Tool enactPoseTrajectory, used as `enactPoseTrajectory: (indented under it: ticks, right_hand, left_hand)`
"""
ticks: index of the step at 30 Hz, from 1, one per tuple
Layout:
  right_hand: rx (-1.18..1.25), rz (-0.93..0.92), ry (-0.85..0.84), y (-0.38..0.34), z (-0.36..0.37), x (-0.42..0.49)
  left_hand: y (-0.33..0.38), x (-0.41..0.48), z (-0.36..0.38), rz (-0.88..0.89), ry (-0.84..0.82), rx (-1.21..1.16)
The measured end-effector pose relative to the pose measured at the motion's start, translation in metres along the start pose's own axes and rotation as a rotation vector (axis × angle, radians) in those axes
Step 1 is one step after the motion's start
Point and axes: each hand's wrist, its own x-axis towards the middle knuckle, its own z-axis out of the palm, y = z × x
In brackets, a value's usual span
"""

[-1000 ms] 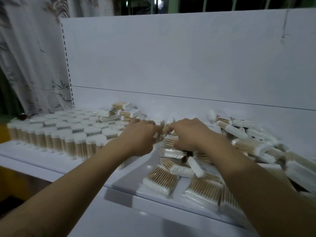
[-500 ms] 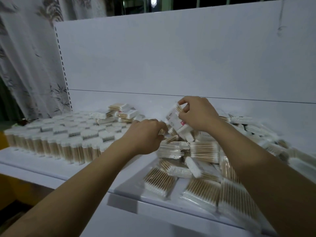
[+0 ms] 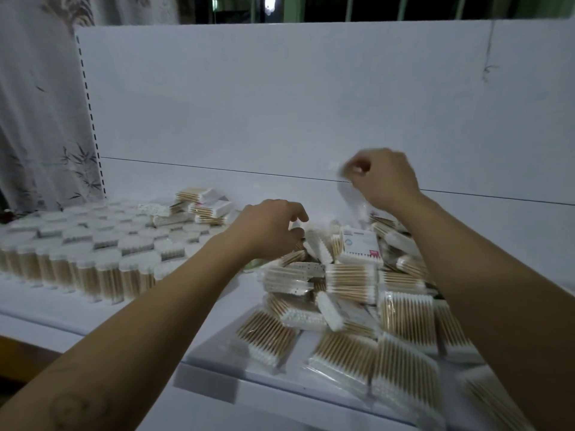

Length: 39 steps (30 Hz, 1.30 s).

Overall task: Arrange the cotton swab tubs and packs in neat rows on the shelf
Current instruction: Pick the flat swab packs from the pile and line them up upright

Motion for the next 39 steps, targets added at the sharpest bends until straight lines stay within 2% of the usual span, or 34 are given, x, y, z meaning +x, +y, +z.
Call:
enactPoseTrajectory:
  ticks: [2,3,5,9,14,19,24,30,36,39]
  right_hand:
    - [-0.148,0.047,-0.2,0.013,0.008,-0.008]
    - [-0.183,0.043,-0.23,0.017,0.01,-0.014]
    - [-0.211,-0.037,-0.243,0.017,0.012,-0.023]
    - [-0.233,-0.192,-0.468,-0.005,0.013,-0.041]
    - [-0.171,-0.326,-0.537,-0.031,0.025,-0.059]
    - [-0.226,-0.336,-0.584,-0.028,0.034,-0.063]
    - [-0.274,-0.352,-0.616,-0.025,0.043,-0.067]
    - [-0.302,-0.329,-0.574,-0.021,0.043,-0.062]
    - [-0.063,-0.206,-0.519,-0.013,0.039,-0.058]
    - [-0.046,-0.205,-0.533,-0.013,0.037,-0.061]
  left_hand:
    - [-0.002,-0.001,0.001,-0.004,-0.031,-0.003]
    - [-0.005,-0.002,0.002,-0.003,-0.058,-0.003]
    - [-0.011,-0.004,0.003,0.001,-0.106,0.019]
    - [-0.019,-0.003,0.011,-0.023,-0.213,0.045]
    - [-0.028,0.001,0.019,-0.048,-0.343,0.044]
    - [-0.033,-0.002,0.021,-0.026,-0.438,-0.059]
    - [-0.036,-0.004,0.029,-0.078,-0.375,-0.195]
    - [-0.035,-0.007,0.046,-0.15,-0.144,-0.284]
    - [-0.032,-0.002,0.036,-0.115,0.036,-0.212]
    - [-0.033,0.003,0.029,-0.129,0.114,-0.232]
